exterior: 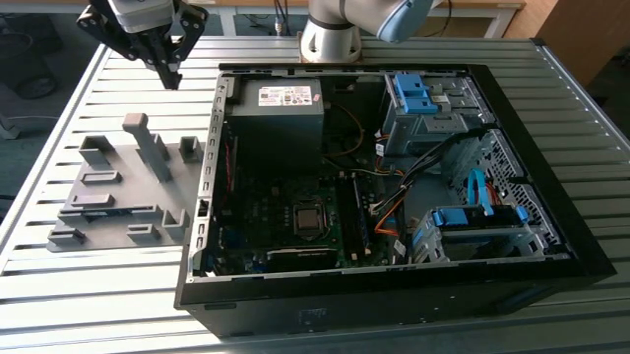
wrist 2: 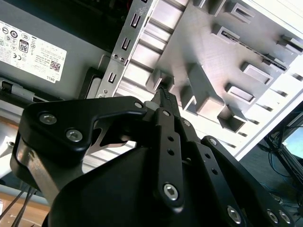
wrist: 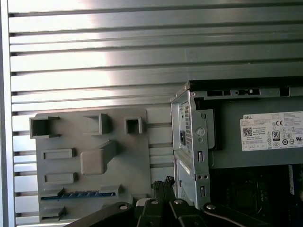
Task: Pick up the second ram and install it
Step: 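Reach for the second ram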
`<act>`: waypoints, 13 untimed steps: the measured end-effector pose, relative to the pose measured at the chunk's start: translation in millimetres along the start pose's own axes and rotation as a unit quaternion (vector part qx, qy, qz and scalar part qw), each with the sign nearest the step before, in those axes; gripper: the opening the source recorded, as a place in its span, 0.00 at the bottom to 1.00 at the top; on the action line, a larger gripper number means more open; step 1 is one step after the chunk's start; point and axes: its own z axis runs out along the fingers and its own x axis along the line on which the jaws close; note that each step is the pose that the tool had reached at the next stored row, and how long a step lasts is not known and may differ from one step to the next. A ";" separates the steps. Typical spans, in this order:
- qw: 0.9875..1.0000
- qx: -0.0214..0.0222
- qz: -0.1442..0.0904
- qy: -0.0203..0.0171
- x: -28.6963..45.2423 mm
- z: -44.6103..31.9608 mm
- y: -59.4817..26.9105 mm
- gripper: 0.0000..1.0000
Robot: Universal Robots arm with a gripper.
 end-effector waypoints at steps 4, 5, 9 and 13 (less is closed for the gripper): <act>1.000 0.000 0.000 0.000 1.3 0.0 -0.1 0.11; 1.000 0.000 0.000 0.000 1.7 0.0 -0.1 0.11; 1.000 0.000 0.000 0.000 3.0 0.0 -0.2 0.11; 1.000 0.000 0.000 0.000 3.9 0.0 -0.3 0.11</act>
